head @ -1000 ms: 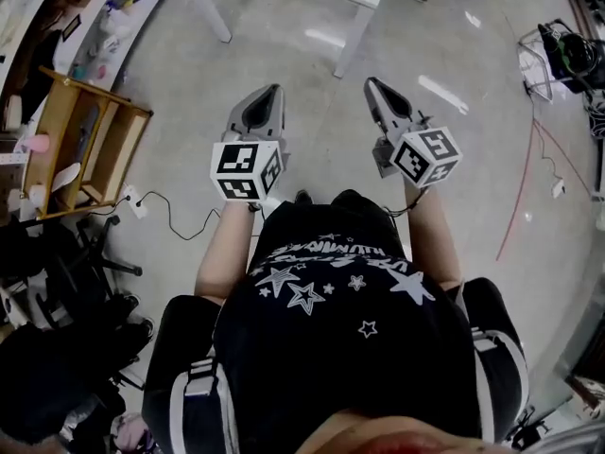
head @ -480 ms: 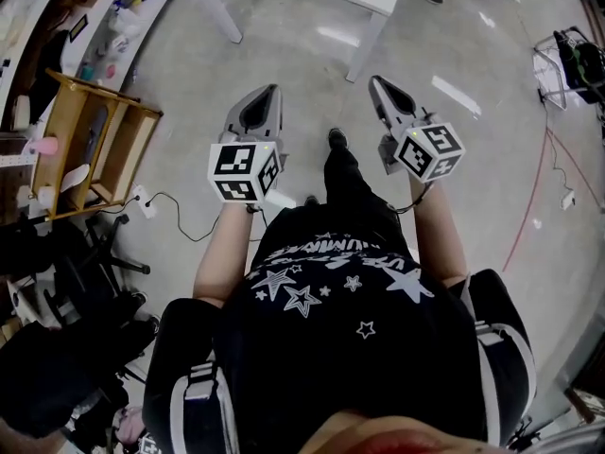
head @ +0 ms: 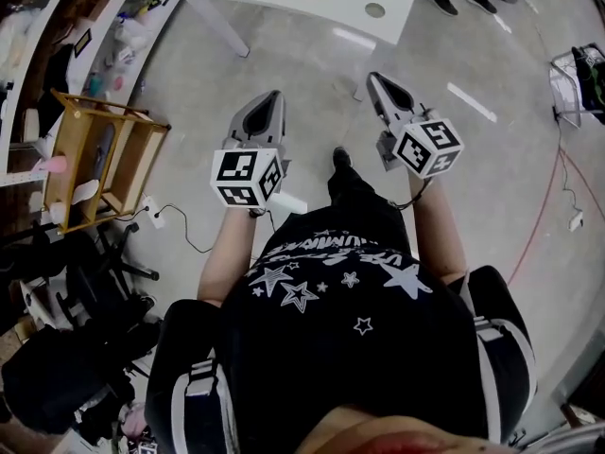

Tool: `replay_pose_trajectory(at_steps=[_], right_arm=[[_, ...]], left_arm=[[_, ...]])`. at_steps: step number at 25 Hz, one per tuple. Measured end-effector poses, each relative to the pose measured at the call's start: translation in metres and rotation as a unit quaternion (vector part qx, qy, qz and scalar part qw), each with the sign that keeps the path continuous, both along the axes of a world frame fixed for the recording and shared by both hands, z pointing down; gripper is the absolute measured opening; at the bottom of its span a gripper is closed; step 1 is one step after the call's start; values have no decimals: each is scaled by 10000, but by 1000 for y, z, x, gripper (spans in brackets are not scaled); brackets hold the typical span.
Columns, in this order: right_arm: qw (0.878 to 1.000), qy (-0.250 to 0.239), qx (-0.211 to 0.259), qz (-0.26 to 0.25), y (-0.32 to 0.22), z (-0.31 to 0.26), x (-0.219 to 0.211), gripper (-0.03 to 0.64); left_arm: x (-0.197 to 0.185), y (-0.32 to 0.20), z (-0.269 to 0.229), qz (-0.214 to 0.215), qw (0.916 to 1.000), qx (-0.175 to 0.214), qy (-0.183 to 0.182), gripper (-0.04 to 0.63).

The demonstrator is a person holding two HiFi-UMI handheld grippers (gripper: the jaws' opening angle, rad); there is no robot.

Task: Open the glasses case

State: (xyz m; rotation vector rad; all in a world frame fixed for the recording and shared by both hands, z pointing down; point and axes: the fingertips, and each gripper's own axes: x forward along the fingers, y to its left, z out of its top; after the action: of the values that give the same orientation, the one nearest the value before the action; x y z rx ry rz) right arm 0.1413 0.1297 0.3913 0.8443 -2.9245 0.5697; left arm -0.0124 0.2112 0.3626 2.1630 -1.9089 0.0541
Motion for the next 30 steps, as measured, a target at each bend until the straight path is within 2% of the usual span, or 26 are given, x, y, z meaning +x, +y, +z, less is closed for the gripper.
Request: replay_pose_trajectory(at_steps=[13, 21, 26, 30], right_arm=[[9997, -39, 36, -228, -128, -7, 4, 9], [9984, -25, 88, -566, -163, -9, -11, 8], [9974, 79, 83, -714, -178, -3, -33, 9], [9971, 169, 160, -721, -191, -3, -55, 9]], left_arm=[[-4, -115, -5, -373, 9993, -1, -69, 11], [-6, -150, 1, -533, 9985, -47, -95, 11], [-22, -162, 1, -684, 9976, -72, -80, 11], [-43, -175, 6, -646, 9979, -85, -19, 11]])
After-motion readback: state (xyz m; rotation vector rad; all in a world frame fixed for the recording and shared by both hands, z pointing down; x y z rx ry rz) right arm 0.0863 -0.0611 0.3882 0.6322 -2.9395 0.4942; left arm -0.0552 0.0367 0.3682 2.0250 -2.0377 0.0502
